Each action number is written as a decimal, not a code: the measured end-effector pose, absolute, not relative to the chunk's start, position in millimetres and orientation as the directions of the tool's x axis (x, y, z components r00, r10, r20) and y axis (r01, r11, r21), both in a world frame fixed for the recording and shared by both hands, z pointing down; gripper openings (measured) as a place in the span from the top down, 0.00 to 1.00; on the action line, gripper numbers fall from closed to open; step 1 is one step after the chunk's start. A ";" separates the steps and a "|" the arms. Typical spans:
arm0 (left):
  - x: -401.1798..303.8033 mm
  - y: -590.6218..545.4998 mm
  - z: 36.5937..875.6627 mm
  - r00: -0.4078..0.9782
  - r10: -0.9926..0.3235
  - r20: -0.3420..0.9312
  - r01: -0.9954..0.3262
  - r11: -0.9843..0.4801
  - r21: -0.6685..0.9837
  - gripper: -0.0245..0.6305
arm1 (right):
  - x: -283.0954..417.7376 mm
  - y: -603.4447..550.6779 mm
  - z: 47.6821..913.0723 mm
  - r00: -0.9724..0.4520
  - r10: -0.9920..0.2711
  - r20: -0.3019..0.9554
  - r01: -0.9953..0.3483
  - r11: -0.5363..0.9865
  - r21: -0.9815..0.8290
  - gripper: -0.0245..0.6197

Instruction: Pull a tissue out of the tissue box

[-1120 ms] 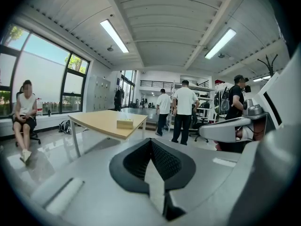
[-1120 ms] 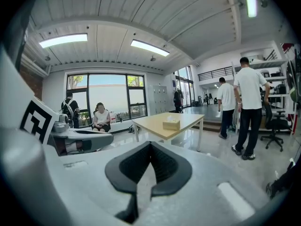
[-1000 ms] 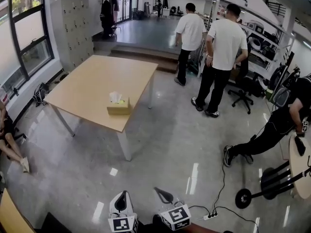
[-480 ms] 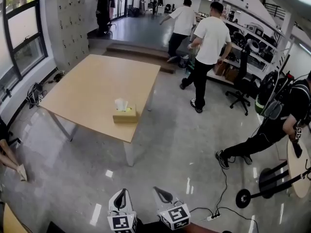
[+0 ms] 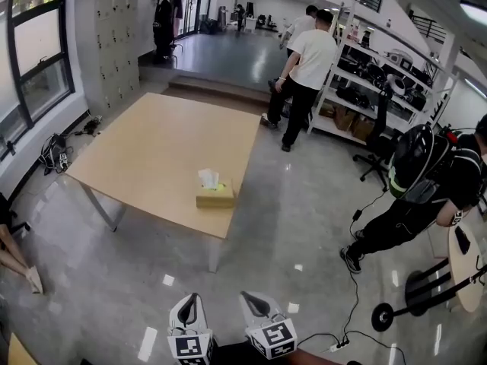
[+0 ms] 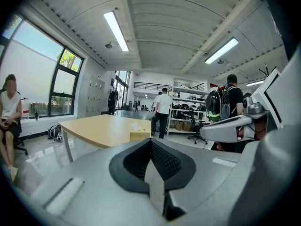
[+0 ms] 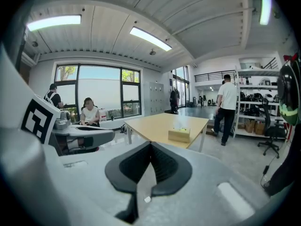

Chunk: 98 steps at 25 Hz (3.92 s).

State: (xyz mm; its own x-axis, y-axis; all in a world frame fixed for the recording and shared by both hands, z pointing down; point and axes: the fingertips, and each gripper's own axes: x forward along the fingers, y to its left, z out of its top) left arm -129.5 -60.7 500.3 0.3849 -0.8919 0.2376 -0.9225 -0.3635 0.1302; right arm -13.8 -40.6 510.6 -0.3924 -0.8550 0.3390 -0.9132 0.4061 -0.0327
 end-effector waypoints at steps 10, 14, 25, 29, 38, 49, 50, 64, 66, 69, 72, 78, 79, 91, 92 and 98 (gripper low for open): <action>-180.5 -89.4 508.1 0.304 -0.913 0.271 -0.952 -0.281 0.121 0.93 | -56.6 -88.3 515.2 -0.447 -0.826 0.345 -0.886 0.463 -0.040 0.98; -189.0 -118.1 509.0 0.287 -0.920 0.266 -0.958 -0.268 0.106 0.93 | -60.3 -120.4 527.5 -0.452 -0.814 0.366 -0.883 0.465 -0.057 0.98; -169.9 -254.3 526.4 0.271 -0.924 0.269 -0.963 -0.262 0.068 0.93 | -38.1 -276.1 545.0 -0.460 -0.796 0.395 -0.877 0.478 -0.058 0.98; -156.2 -311.0 528.0 0.242 -0.929 0.279 -0.969 -0.245 0.025 0.93 | -25.8 -335.0 546.5 -0.470 -0.779 0.415 -0.869 0.491 -0.063 0.97; -121.1 -399.2 545.7 0.253 -0.906 0.338 -0.956 -0.287 -0.053 0.93 | -4.5 -437.3 575.7 -0.468 -0.734 0.493 -0.860 0.507 -0.061 0.97; -113.5 -466.3 562.0 0.251 -0.899 0.360 -0.957 -0.285 -0.044 0.93 | -21.5 -490.2 628.4 -0.470 -0.622 0.627 -0.851 0.507 -0.135 0.83; -114.0 -468.0 563.2 0.250 -0.898 0.363 -0.958 -0.284 -0.043 0.93 | -25.5 -492.3 630.2 -0.476 -0.613 0.631 -0.846 0.514 -0.139 0.83; -129.8 -453.2 565.3 0.230 -0.900 0.370 -0.962 -0.268 -0.053 0.93 | -32.0 -500.8 631.6 -0.470 -0.604 0.643 -0.833 0.545 -0.096 0.97; -129.5 -449.8 561.7 0.236 -0.902 0.362 -0.961 -0.271 -0.048 0.93 | -27.7 -499.6 617.8 -0.469 -0.634 0.615 -0.847 0.520 -0.111 0.97; -129.7 -443.4 553.4 0.241 -0.906 0.350 -0.961 -0.272 -0.042 0.93 | -16.1 -497.6 592.6 -0.453 -0.697 0.555 -0.869 0.484 -0.102 0.97; -130.6 -436.1 547.8 0.238 -0.908 0.344 -0.962 -0.268 -0.041 0.93 | -8.3 -489.8 563.4 -0.449 -0.747 0.490 -0.880 0.464 -0.100 0.97; -141.9 -404.3 545.4 0.243 -0.914 0.325 -0.965 -0.262 -0.016 0.93 | -13.1 -442.8 535.7 -0.443 -0.794 0.416 -0.888 0.452 -0.084 0.97; -142.8 -395.8 544.8 0.247 -0.914 0.321 -0.964 -0.266 -0.016 0.93 | -15.4 -431.8 534.9 -0.445 -0.797 0.409 -0.888 0.452 -0.085 0.97; -160.5 -246.2 534.0 0.313 -0.915 0.254 -0.940 -0.336 -0.053 0.93 | -47.5 -279.2 531.5 -0.423 -0.813 0.401 -0.897 0.437 -0.062 0.97; -160.1 -230.4 535.5 0.320 -0.913 0.252 -0.939 -0.342 -0.045 0.93 | -47.5 -264.8 532.1 -0.419 -0.815 0.401 -0.900 0.431 -0.064 0.97; -160.0 -152.9 550.9 0.348 -0.891 0.291 -0.934 -0.355 0.031 0.93 | -53.0 -191.4 533.4 -0.408 -0.803 0.434 -0.902 0.427 -0.058 0.97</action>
State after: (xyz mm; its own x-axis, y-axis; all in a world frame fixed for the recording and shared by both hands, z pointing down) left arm -160.0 -152.9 550.9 0.3482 -0.8910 0.2912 -0.9343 -0.3550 0.0310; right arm -53.0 -191.4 533.4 -0.4084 -0.8032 0.4337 -0.9022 0.4274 -0.0582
